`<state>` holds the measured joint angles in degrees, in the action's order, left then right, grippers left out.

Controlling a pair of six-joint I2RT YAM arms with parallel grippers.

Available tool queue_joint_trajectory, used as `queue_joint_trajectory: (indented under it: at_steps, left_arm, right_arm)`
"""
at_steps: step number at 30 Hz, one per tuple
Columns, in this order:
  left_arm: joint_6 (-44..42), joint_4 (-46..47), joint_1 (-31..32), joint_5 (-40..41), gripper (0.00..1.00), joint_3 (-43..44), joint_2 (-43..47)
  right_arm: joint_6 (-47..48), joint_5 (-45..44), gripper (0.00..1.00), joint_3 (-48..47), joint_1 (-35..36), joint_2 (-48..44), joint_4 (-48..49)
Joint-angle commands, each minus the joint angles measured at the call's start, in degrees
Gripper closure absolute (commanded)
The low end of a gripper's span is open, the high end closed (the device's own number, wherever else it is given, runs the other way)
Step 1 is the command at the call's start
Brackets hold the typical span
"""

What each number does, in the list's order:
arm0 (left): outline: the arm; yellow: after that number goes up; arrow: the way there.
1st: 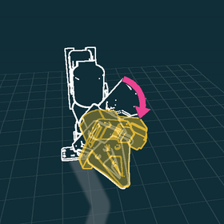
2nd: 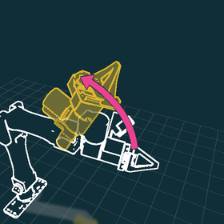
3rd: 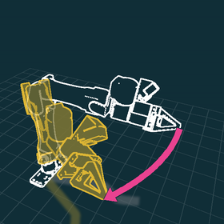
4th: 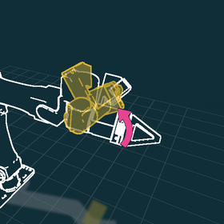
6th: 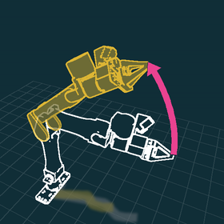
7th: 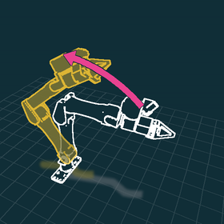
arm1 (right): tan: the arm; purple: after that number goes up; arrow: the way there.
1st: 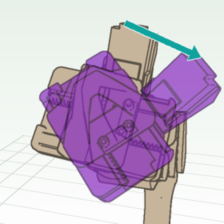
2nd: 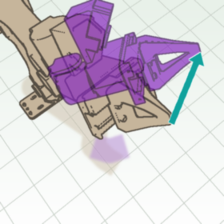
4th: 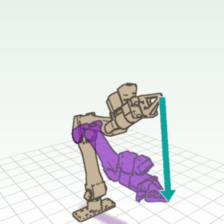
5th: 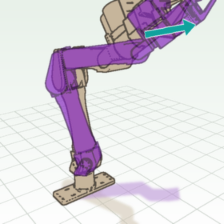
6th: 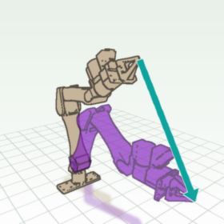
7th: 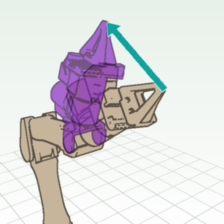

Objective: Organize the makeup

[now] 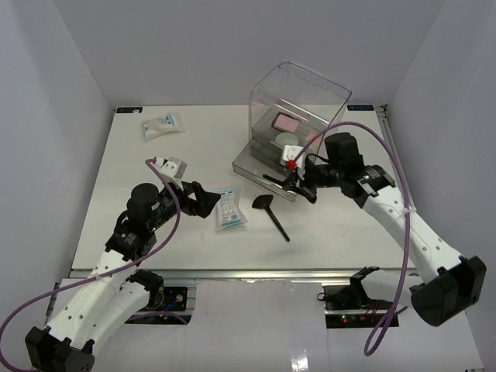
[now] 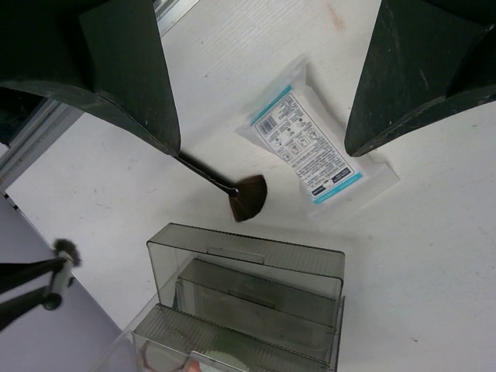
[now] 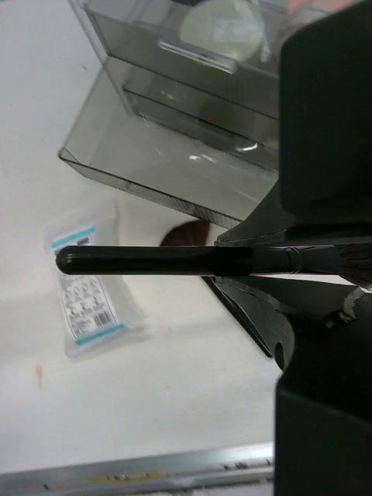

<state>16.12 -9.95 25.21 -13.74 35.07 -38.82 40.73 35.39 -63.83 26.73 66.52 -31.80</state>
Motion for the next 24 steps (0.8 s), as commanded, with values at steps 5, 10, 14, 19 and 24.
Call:
queue_joint_trajectory:
  at_steps: [5,10,14,19,24]
  left_arm:
    - [4.8,4.4,-0.2,-7.2,0.02,-2.0,-1.8]
    - [15.0,5.5,0.5,-8.7,0.08,-2.7,-3.6]
    - [22.3,5.8,4.1,-3.8,0.15,-2.7,-5.5]
    - [33.4,3.5,15.2,9.3,0.30,-1.8,-11.1]
    - [44.3,0.7,22.1,21.8,0.32,4.1,-23.6]
  right_arm:
    - [-7.9,-25.4,0.92,-17.9,7.5,22.4,8.6]
    - [-7.9,-27.7,0.90,-17.0,7.4,26.8,12.9]
    - [-9.5,-28.6,0.57,-17.4,7.3,29.0,14.2]
    - [-12.9,-20.4,0.31,-14.5,6.4,23.3,13.5]
    - [-16.3,-3.1,0.29,-10.2,1.6,14.6,7.8]
